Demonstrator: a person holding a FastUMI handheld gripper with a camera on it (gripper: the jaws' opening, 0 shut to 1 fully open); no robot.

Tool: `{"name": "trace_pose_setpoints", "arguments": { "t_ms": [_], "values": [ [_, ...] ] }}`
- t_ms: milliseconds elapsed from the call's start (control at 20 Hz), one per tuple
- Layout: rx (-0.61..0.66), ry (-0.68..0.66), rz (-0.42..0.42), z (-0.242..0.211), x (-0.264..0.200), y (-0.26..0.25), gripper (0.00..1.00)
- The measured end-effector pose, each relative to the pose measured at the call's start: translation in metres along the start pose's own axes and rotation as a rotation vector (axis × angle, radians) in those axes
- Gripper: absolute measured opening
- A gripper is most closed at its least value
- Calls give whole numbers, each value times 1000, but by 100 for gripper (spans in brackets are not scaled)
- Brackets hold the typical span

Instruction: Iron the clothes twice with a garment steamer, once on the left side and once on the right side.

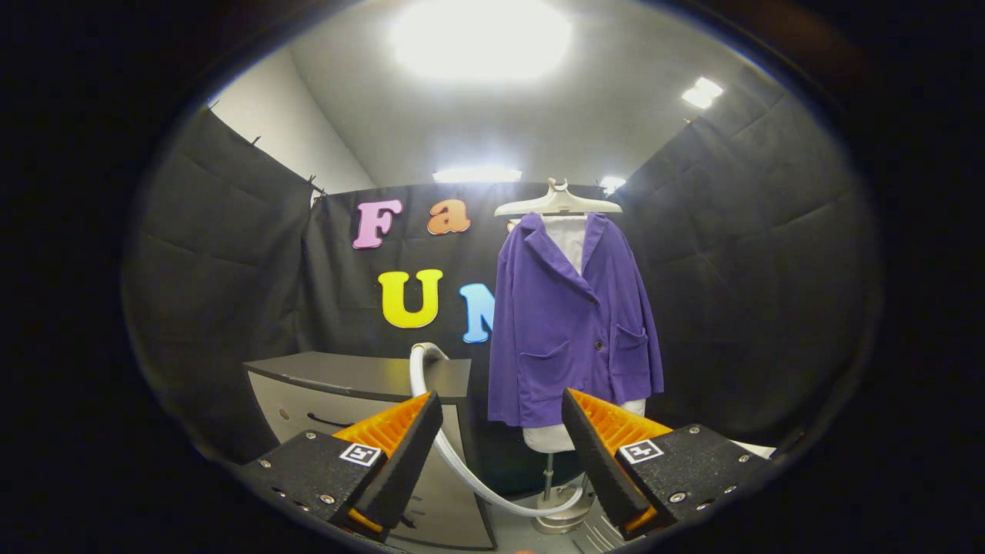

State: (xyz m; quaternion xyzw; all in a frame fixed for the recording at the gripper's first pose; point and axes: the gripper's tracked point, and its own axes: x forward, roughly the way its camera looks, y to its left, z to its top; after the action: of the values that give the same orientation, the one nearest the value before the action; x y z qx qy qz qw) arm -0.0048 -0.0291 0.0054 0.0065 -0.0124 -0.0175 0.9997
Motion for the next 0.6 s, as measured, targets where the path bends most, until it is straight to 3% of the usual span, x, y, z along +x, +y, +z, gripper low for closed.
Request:
{"name": "trace_pose_setpoints", "arguments": {
  "t_ms": [600],
  "values": [
    [21, -1, 59, 24, 22, 21, 96]
  ]
}}
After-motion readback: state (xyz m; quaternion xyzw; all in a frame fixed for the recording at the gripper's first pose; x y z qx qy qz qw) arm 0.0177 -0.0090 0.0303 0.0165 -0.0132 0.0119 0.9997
